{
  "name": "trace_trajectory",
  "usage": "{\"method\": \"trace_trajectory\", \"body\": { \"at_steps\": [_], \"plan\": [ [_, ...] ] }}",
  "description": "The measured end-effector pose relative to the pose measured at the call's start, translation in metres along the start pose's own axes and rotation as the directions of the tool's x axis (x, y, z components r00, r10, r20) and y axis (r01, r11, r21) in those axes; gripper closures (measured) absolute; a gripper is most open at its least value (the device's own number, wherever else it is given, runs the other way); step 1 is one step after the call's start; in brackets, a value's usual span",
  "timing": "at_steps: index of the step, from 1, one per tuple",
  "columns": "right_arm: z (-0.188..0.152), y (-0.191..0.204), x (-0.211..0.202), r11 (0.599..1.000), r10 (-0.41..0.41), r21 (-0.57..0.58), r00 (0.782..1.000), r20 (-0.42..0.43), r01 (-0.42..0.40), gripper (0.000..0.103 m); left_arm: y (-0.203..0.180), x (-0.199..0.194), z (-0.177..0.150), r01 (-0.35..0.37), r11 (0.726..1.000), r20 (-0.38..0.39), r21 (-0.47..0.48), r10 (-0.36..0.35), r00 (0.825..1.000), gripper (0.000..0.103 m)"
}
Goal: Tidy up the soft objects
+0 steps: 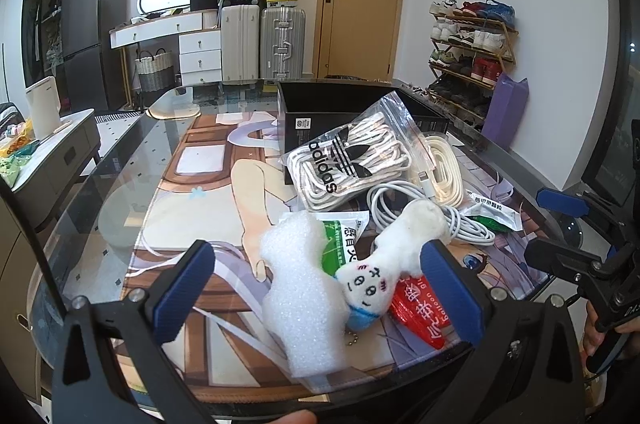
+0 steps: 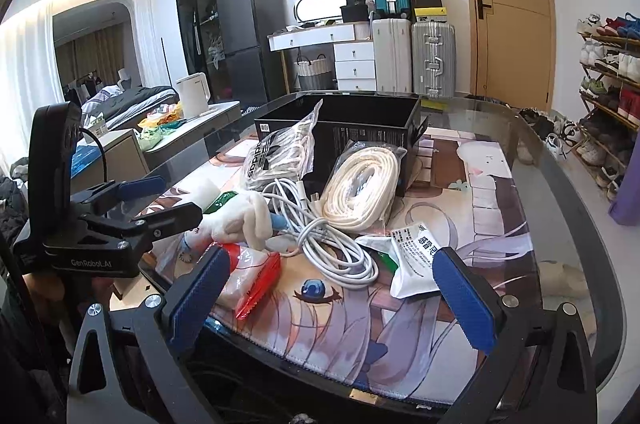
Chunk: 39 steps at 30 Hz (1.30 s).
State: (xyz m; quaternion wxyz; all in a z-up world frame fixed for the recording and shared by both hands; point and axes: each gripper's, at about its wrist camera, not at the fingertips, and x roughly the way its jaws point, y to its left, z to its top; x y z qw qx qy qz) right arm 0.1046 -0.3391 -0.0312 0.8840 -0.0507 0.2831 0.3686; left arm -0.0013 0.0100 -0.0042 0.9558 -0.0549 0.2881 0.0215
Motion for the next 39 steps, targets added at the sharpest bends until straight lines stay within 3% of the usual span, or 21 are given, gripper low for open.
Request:
{"method": "trace_trajectory", "body": {
  "at_steps": [21, 33, 39],
  "plan": [
    [0.002, -0.006, -0.002, 0.998, -0.055, 0.013, 0.999, -0.002, 0.055, 0.0, 0.0, 0.003, -0.002, 0.003, 1.0, -0.007, 0.008, -0.003, 1.0, 0.0],
    [0.005, -0.01, -0.009, 0.999, -0.029, 0.034, 1.0, 0.011, 0.029, 0.0, -0.003, 0.001, -0.003, 0.008, 1.0, -0.003, 0.028, -0.008, 1.0, 0.0],
    [0.004, -0.016, -0.006, 0.996, -0.077, 0.042, 0.997, -0.013, 0.077, 0.0, -0.002, 0.002, -0.003, -0.005, 1.0, -0.007, 0.029, 0.005, 1.0, 0.0]
  ]
}}
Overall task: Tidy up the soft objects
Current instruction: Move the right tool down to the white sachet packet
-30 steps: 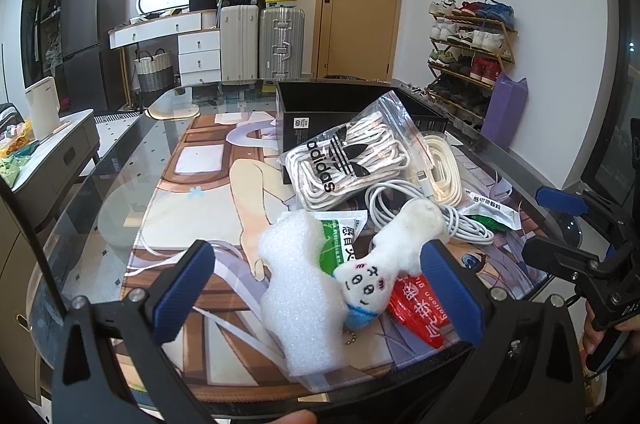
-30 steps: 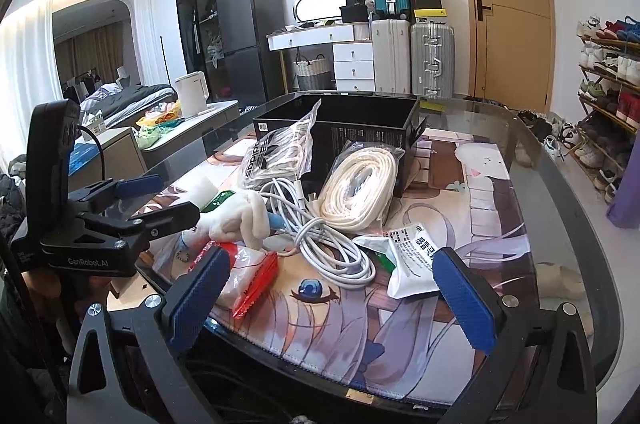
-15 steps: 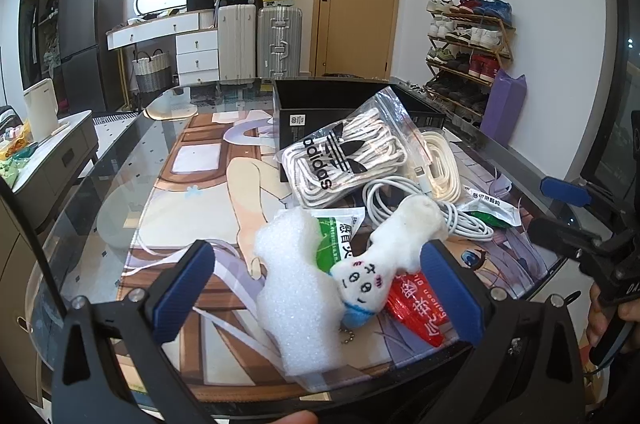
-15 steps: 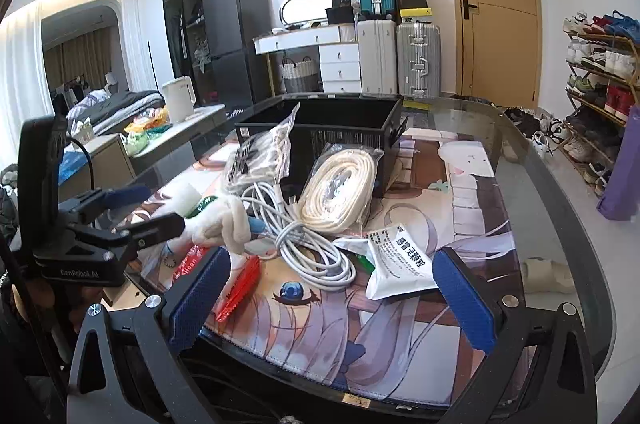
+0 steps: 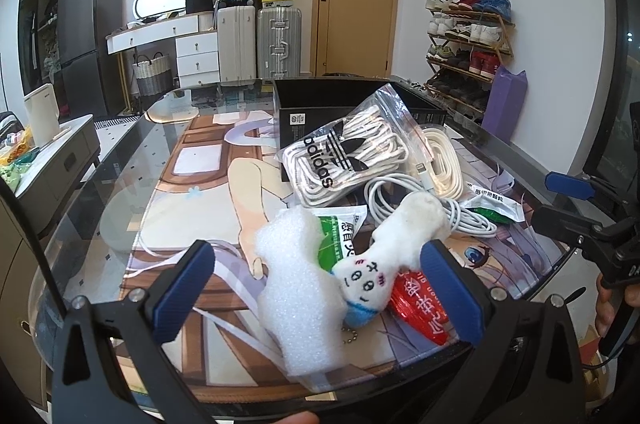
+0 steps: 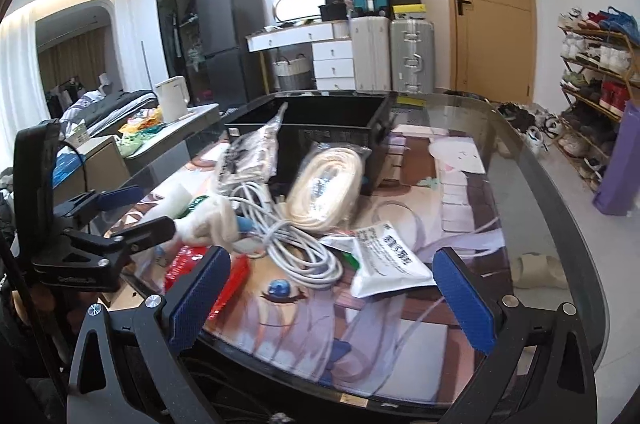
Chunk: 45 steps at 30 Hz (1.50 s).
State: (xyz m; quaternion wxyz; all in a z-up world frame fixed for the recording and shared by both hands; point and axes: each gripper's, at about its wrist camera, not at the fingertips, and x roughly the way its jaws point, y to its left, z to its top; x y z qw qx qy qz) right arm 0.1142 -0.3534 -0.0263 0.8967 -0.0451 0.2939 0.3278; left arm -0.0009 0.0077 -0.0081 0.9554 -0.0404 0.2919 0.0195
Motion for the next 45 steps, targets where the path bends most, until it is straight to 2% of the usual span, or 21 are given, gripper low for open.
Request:
{"method": "trace_trajectory", "body": {
  "at_steps": [7, 9, 14, 29, 40, 43, 45],
  "plan": [
    [0.0, -0.019, 0.012, 0.997, -0.077, 0.023, 0.995, -0.065, 0.078, 0.0, 0.008, 0.004, 0.001, -0.018, 1.0, -0.013, -0.021, 0.018, 1.0, 0.0],
    [0.0, -0.027, 0.021, 0.993, -0.11, 0.039, 0.988, -0.109, 0.115, 0.0, 0.01, 0.005, 0.001, -0.023, 0.999, -0.017, -0.031, 0.023, 1.0, 0.0],
    [0.001, -0.045, 0.044, 0.986, -0.135, 0.067, 0.97, -0.202, 0.151, 0.0, 0.013, 0.009, 0.0, -0.032, 0.999, -0.033, -0.042, 0.031, 0.999, 0.0],
    [0.007, -0.048, 0.079, 0.987, -0.156, -0.008, 0.95, -0.271, 0.16, 0.004, 0.009, 0.013, -0.001, -0.028, 0.999, -0.046, -0.036, 0.026, 0.999, 0.0],
    [0.007, -0.049, 0.08, 0.989, -0.146, -0.001, 0.953, -0.267, 0.151, 0.005, 0.007, 0.015, -0.004, -0.025, 0.999, -0.048, -0.028, 0.024, 0.999, 0.0],
    [0.007, -0.047, 0.08, 0.991, -0.135, -0.013, 0.958, -0.252, 0.137, 0.012, 0.007, 0.014, -0.004, -0.025, 0.999, -0.049, -0.028, 0.024, 0.999, 0.0],
    [0.008, -0.045, 0.079, 0.992, -0.126, -0.022, 0.962, -0.243, 0.124, 0.024, 0.007, 0.014, -0.004, -0.025, 0.999, -0.05, -0.027, 0.024, 0.998, 0.0]
  ]
}}
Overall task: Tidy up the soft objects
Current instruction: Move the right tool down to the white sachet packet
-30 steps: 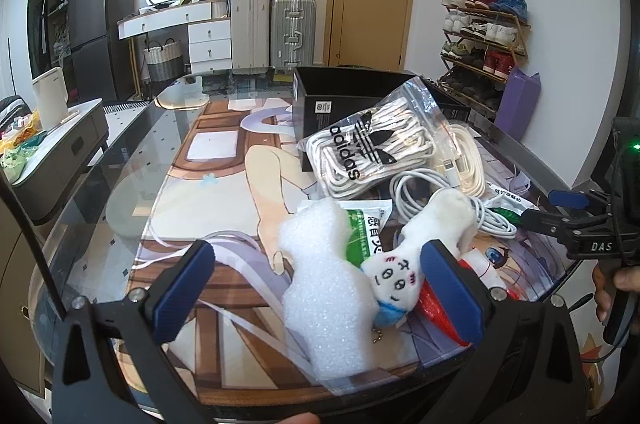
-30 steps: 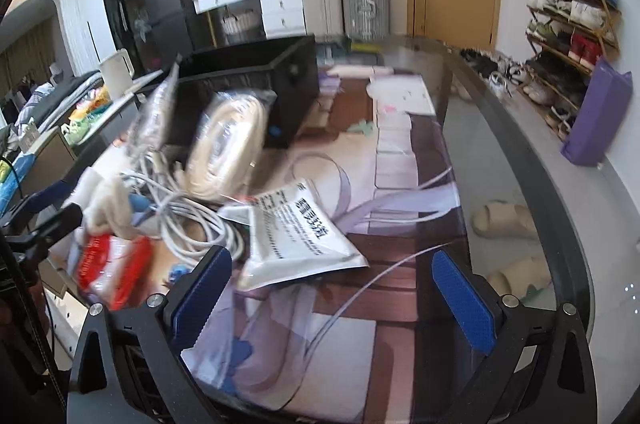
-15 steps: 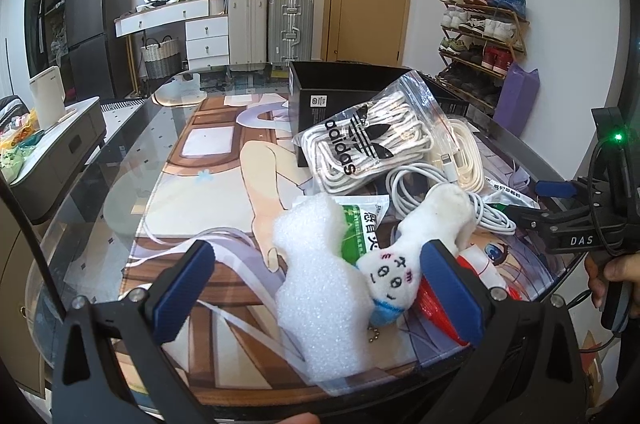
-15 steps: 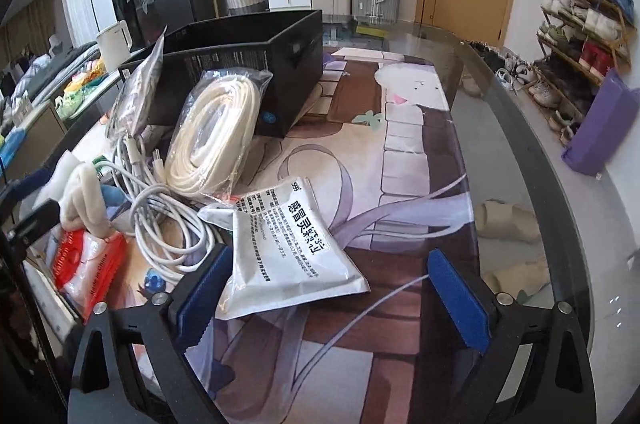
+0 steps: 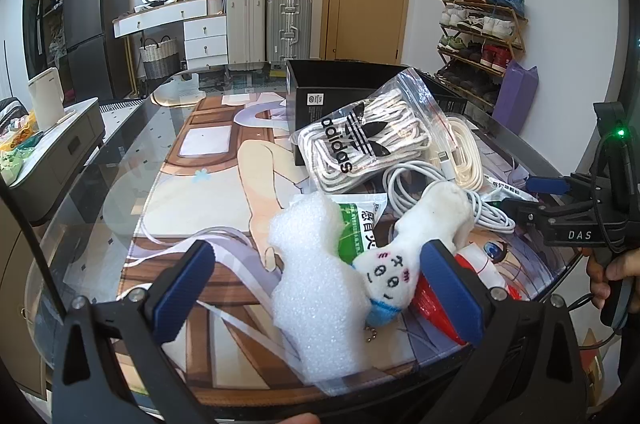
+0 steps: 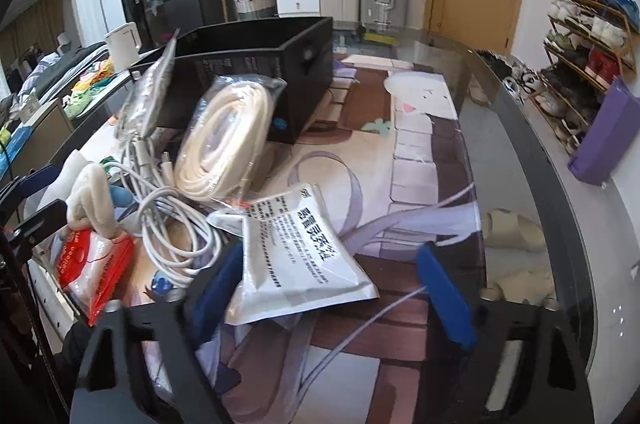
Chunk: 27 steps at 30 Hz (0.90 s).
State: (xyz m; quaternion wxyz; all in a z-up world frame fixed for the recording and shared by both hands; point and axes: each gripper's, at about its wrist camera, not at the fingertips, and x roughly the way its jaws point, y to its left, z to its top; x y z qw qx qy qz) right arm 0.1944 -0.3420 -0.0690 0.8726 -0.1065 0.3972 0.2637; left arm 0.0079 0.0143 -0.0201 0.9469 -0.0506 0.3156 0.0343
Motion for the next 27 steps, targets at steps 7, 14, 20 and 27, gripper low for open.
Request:
{"method": "trace_trajectory", "body": {
  "at_steps": [7, 14, 20, 27],
  "plan": [
    [0.0, 0.007, -0.002, 0.999, 0.026, -0.038, 1.0, 0.01, -0.026, 0.039, 0.0, 0.0, 0.0, -0.001, 1.0, 0.0, 0.001, 0.001, 1.0, 0.0],
    [-0.005, 0.007, -0.009, 0.999, 0.033, -0.043, 0.999, 0.006, -0.032, 0.047, 0.001, 0.0, 0.001, -0.004, 1.0, -0.001, 0.003, 0.004, 1.0, 0.0],
    [-0.015, 0.004, -0.017, 0.999, 0.032, -0.03, 0.999, 0.015, -0.031, 0.05, 0.005, 0.002, -0.001, -0.002, 1.0, -0.003, -0.007, 0.002, 1.0, 0.0],
    [-0.021, 0.004, -0.027, 0.998, 0.059, -0.015, 0.998, 0.023, -0.059, 0.053, 0.006, 0.002, -0.001, -0.004, 1.0, -0.004, -0.009, 0.004, 1.0, 0.0]
  ]
}}
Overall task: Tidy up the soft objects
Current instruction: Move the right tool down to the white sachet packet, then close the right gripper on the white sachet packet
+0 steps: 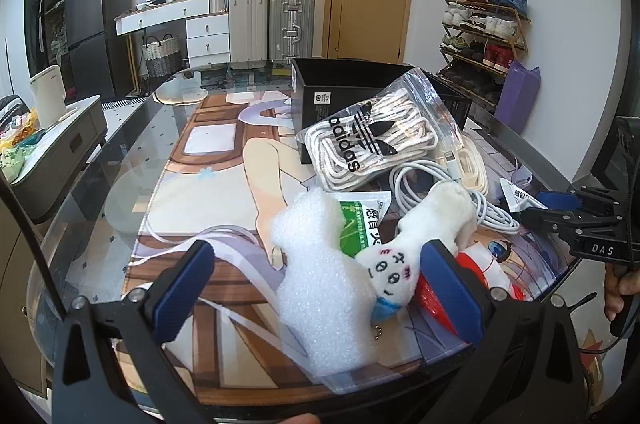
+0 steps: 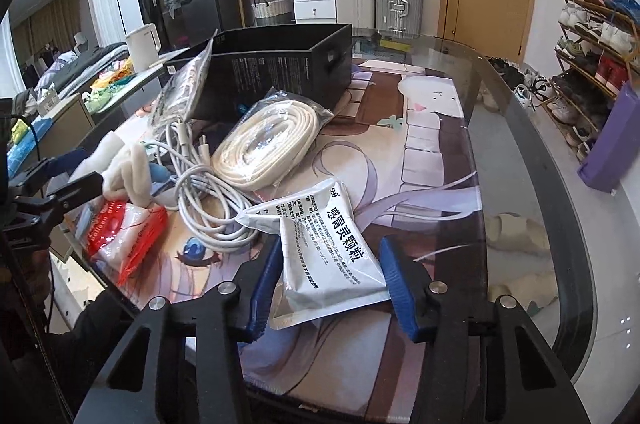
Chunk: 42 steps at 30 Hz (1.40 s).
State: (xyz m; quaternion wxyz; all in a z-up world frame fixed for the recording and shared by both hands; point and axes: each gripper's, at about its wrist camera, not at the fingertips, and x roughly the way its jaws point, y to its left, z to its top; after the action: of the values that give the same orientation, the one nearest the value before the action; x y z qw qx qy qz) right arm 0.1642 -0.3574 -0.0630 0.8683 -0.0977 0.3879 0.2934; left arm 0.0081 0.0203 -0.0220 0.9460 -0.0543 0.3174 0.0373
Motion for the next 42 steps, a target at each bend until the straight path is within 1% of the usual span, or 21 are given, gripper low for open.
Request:
{"method": "trace_trajectory", "body": {
  "at_steps": [7, 10, 11, 12, 14, 17, 19, 20, 22, 24, 26, 30, 32, 33, 34, 37, 39, 41, 42],
  "plan": [
    [-0.004, -0.001, -0.008, 1.0, 0.016, 0.013, 0.999, 0.027, -0.016, 0.053, 0.0, 0.0, 0.002, 0.0, 1.0, 0.0, -0.004, 0.0, 1.0, 0.0],
    [-0.003, 0.0, -0.015, 1.0, 0.025, 0.013, 0.998, 0.057, -0.025, 0.059, 0.002, -0.001, 0.002, 0.003, 1.0, -0.005, -0.007, -0.003, 1.0, 0.0],
    [-0.003, 0.0, -0.017, 1.0, 0.025, 0.012, 0.998, 0.064, -0.026, 0.065, 0.003, 0.0, 0.002, 0.004, 1.0, -0.008, -0.007, -0.004, 1.0, 0.0],
    [-0.002, 0.001, -0.018, 1.0, 0.028, 0.012, 0.997, 0.066, -0.029, 0.07, 0.003, -0.001, 0.002, 0.003, 1.0, -0.007, -0.008, -0.003, 1.0, 0.0],
    [-0.001, 0.001, -0.019, 0.999, 0.031, 0.013, 0.997, 0.068, -0.032, 0.07, 0.004, -0.001, 0.002, 0.003, 1.0, -0.008, -0.01, -0.003, 1.0, 0.0],
    [-0.004, 0.003, -0.014, 0.999, 0.038, -0.002, 0.999, 0.034, -0.038, 0.07, 0.006, -0.001, 0.002, 0.01, 1.0, -0.013, -0.019, -0.01, 1.0, 0.0],
    [-0.004, 0.004, -0.012, 0.999, 0.038, -0.01, 0.999, 0.036, -0.037, 0.07, 0.008, -0.002, 0.003, 0.011, 1.0, -0.012, -0.028, -0.011, 1.0, 0.0],
    [-0.003, 0.005, -0.012, 0.999, 0.045, -0.015, 0.998, 0.032, -0.044, 0.07, 0.007, -0.002, 0.003, 0.012, 0.999, -0.01, -0.031, -0.012, 1.0, 0.0],
    [-0.002, 0.006, -0.01, 0.999, 0.047, -0.027, 0.999, 0.023, -0.047, 0.066, 0.008, -0.003, 0.004, 0.012, 0.999, -0.008, -0.037, -0.012, 1.0, 0.0],
    [-0.001, 0.008, -0.009, 0.998, 0.046, -0.045, 0.999, 0.019, -0.045, 0.059, 0.009, -0.004, 0.005, 0.016, 0.999, -0.003, -0.042, -0.016, 1.0, 0.0],
    [0.0, 0.01, -0.008, 0.997, 0.036, -0.067, 0.999, 0.013, -0.035, 0.057, 0.01, -0.005, 0.005, 0.014, 0.999, -0.001, -0.043, -0.014, 1.0, 0.0],
    [0.006, 0.009, -0.004, 0.994, 0.006, -0.111, 1.0, 0.001, -0.006, 0.055, 0.011, -0.007, 0.006, 0.014, 0.999, 0.002, -0.046, -0.014, 1.0, 0.0],
    [0.01, 0.007, 0.0, 0.993, -0.004, -0.121, 1.0, -0.016, 0.002, 0.048, 0.012, -0.007, 0.006, 0.014, 0.999, 0.002, -0.046, -0.014, 1.0, 0.0],
    [0.011, 0.005, 0.002, 0.992, -0.009, -0.124, 1.0, -0.02, 0.006, 0.046, 0.012, -0.007, 0.006, 0.014, 0.999, 0.003, -0.046, -0.014, 1.0, 0.0],
    [0.013, 0.003, 0.004, 0.992, -0.01, -0.126, 1.0, -0.028, 0.006, 0.046, 0.012, -0.007, 0.006, 0.015, 0.999, 0.002, -0.045, -0.015, 1.0, 0.0],
    [0.014, -0.005, 0.012, 0.994, 0.023, -0.106, 0.998, -0.059, -0.029, 0.046, 0.012, -0.008, 0.006, 0.012, 0.999, 0.001, -0.047, -0.012, 1.0, 0.0],
    [0.013, -0.009, 0.012, 0.995, 0.047, -0.088, 0.997, -0.059, -0.052, 0.046, 0.013, -0.007, 0.006, 0.014, 0.999, -0.002, -0.05, -0.014, 1.0, 0.0],
    [0.012, -0.008, 0.013, 0.994, 0.045, -0.094, 0.998, -0.053, -0.05, 0.046, 0.014, -0.007, 0.006, 0.015, 0.998, -0.008, -0.054, -0.015, 1.0, 0.0],
    [0.011, -0.007, 0.012, 0.995, 0.049, -0.089, 0.998, -0.045, -0.053, 0.049, 0.015, -0.006, 0.007, 0.015, 0.998, -0.01, -0.054, -0.015, 1.0, 0.0]
  ]
}}
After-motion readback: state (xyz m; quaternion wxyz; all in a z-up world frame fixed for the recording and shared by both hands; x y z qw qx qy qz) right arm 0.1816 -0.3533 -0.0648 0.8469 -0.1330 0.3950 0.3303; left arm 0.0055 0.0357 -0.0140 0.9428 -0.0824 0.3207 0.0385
